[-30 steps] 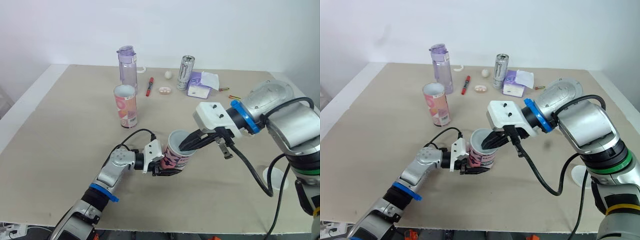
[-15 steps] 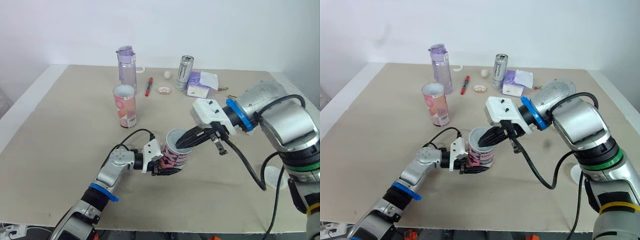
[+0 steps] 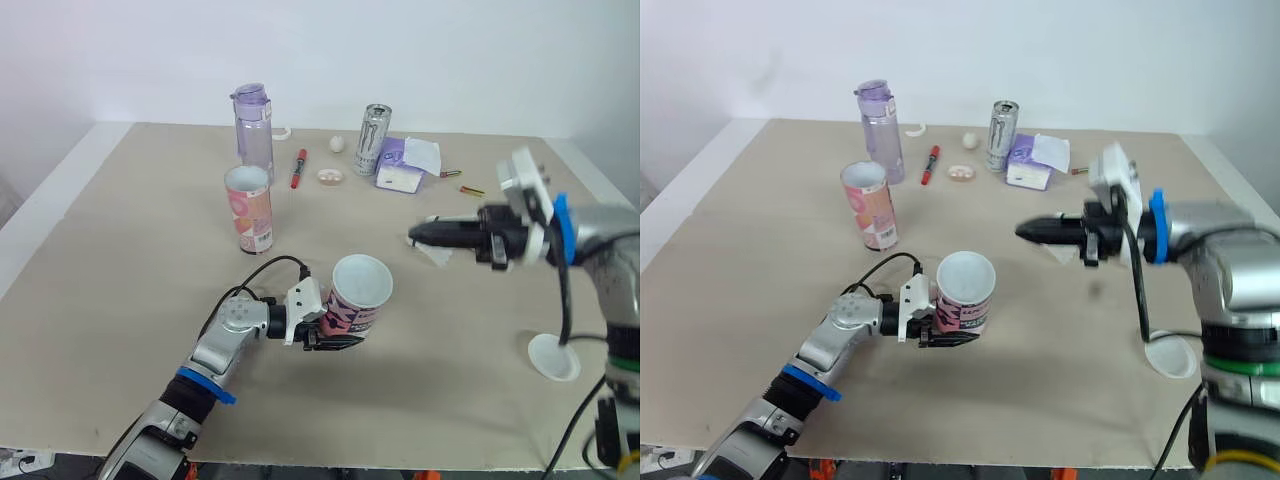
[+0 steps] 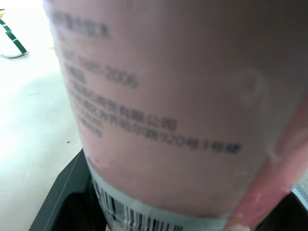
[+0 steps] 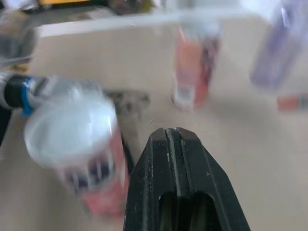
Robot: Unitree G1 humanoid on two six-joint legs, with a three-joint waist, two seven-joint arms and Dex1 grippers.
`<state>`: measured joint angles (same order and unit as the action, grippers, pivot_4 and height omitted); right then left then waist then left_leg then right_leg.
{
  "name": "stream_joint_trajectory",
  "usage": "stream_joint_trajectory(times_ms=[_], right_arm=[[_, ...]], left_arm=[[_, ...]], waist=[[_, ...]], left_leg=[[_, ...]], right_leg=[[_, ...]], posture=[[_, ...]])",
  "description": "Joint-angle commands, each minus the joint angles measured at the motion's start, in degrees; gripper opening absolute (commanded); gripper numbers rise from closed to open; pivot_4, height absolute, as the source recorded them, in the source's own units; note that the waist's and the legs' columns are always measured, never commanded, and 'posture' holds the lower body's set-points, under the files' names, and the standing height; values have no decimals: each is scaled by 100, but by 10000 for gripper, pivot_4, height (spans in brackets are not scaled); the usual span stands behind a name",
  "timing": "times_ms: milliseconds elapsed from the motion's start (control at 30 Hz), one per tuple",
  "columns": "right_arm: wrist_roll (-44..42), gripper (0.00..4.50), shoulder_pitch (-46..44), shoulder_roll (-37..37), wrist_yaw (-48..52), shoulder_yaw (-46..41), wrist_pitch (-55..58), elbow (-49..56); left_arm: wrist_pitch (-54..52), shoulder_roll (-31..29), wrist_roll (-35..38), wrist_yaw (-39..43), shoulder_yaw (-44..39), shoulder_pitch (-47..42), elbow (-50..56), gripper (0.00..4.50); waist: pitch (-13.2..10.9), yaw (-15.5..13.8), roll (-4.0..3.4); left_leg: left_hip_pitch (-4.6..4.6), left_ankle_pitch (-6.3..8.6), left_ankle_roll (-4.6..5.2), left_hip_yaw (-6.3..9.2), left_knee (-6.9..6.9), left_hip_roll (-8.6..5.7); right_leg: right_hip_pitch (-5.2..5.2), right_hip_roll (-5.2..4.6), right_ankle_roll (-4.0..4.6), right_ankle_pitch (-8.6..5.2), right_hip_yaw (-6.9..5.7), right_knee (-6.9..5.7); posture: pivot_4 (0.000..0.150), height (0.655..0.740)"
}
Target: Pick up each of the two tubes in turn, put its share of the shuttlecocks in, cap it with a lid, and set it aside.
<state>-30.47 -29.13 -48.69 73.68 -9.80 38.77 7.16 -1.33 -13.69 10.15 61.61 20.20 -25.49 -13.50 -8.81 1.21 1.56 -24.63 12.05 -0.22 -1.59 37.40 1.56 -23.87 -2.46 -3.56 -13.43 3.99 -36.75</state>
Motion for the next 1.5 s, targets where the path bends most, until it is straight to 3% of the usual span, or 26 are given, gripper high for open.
stream_joint_trajectory(times_ms=[33, 267, 300, 400, 433, 600, 633, 933, 1500], right_arm=[[246, 418, 863, 208, -289, -270, -1028, 392], [584, 418, 1792, 521, -397, 49, -2091, 366], [590, 3300, 1877, 510, -349, 93, -2179, 356], [624, 12133, 2066, 447, -196, 224, -2397, 346], [601, 17919, 2085, 443, -180, 256, -2411, 344], [581, 40135, 2099, 460, -95, 452, -2522, 364], [562, 42707, 2099, 473, -78, 495, -2526, 386], [483, 42707, 1926, 716, -175, 973, -2455, 546], [1276, 42707, 1456, 1672, -421, 1849, -3731, -530]], left_arm=[[-213, -151, -74, -76, -115, 2, -175, 29157], [-240, -194, -38, -31, -118, -38, -137, 29157], [-195, -199, -49, -29, -118, -39, -139, 29157], [-69, -205, -53, -18, -134, -32, -153, 38981], [-13, -196, -42, -14, -149, -27, -159, 44266], [82, -193, 8, 3, -183, -2, -94, 45000], [90, -210, 19, 16, -200, 4, -70, 45000], [65, -711, 296, 298, -408, 324, 668, 45000], [-686, -1639, 1022, 499, -1005, 940, 2028, 45000]], waist=[[-1, 2, 3], [-9, 18, -14], [-9, 18, -14], [-10, 18, -13], [-10, 18, -13], [-11, 16, -13], [-11, 16, -13], [-15, 11, -11], [-24, 2, -1]], left_leg=[[2, 0, 0, 4, 2, 6], [23, -7, 2, 16, 4, 12], [23, -7, 2, 16, 3, 12], [23, -7, 2, 14, 3, 13], [21, -7, 2, 12, 0, 14], [20, -6, 1, 12, -2, 14], [20, -6, 1, 12, -2, 14], [18, -6, 0, 18, -9, 21], [12, -4, -3, 16, -7, 21]], right_leg=[[5, 15, -2, -2, -1, 0], [7, 48, 16, 26, 17, -5], [7, 48, 16, 27, 17, -5], [6, 48, 17, 24, 19, -5], [4, 50, 17, 22, 23, -5], [4, 51, 13, 15, 24, -5], [4, 51, 13, 14, 24, -5], [0, 62, 18, 9, 26, -6], [-2, 59, 12, 1, 27, -12]], posture=[[1500, 7400], [1500, 7400], [1500, 7400], [1500, 7400], [1500, 7400], [1500, 7400], [1500, 7400], [1500, 7400], [1500, 7400]])
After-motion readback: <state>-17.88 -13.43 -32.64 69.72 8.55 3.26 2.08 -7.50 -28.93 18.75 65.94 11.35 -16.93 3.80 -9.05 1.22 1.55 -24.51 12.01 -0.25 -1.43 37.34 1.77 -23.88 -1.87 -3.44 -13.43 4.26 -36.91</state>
